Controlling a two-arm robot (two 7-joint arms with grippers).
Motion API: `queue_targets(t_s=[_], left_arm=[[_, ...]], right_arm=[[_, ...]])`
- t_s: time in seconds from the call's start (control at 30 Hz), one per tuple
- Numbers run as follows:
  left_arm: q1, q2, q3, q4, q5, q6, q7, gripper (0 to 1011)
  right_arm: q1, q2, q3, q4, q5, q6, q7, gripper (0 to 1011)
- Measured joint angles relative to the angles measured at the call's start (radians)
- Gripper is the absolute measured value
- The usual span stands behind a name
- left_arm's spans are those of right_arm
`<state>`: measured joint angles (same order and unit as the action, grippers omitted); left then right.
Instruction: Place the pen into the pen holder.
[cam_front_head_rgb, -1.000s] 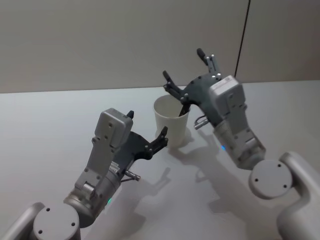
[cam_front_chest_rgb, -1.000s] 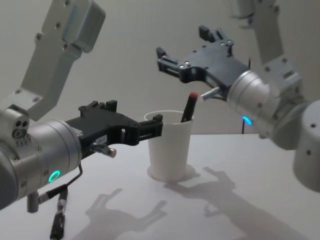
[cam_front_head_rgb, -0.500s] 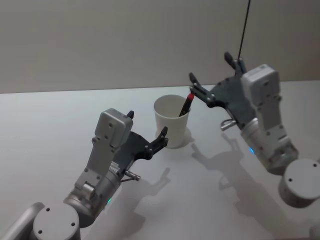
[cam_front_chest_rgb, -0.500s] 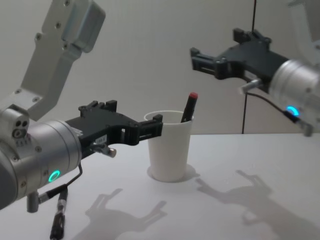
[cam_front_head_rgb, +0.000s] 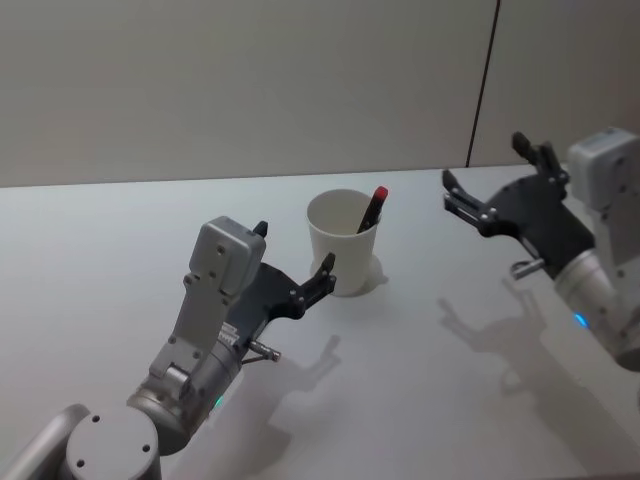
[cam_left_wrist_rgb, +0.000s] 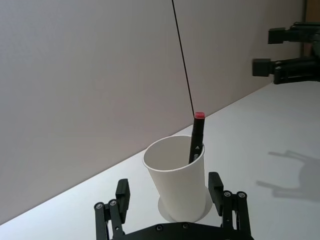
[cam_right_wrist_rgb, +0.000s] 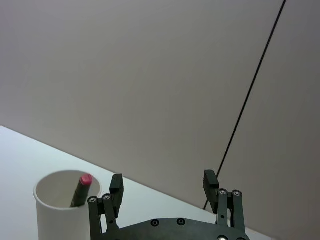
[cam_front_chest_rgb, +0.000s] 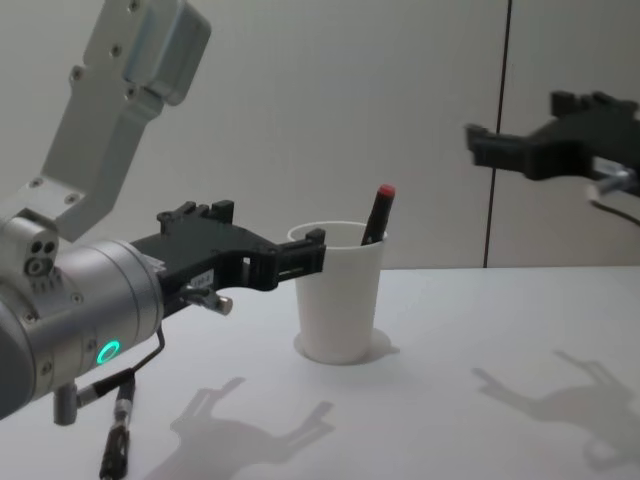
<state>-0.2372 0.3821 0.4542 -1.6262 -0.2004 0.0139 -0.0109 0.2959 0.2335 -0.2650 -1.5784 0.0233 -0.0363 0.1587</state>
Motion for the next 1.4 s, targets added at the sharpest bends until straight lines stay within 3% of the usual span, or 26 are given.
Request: queue_targets(t_s=[0.5, 0.97, 1.4], left_arm=[[0.0, 0.0, 0.0, 0.0, 0.0, 0.0, 0.0, 1003], [0.0, 0.0, 0.0, 0.0, 0.0, 0.0, 0.0, 1003], [0.0, -0.001, -0.001, 0.0, 0.003, 0.001, -0.001, 1003]], right_arm=[[-0.089, 0.099, 0.061, -0.091, 0.116, 0.112, 0.057, 1001], [-0.139, 0.137, 0.08, -0.121, 0.172, 0.146, 0.092, 1001], [-0.157, 0.15, 0.086, -0.132, 0.191, 0.157, 0.105, 1001]])
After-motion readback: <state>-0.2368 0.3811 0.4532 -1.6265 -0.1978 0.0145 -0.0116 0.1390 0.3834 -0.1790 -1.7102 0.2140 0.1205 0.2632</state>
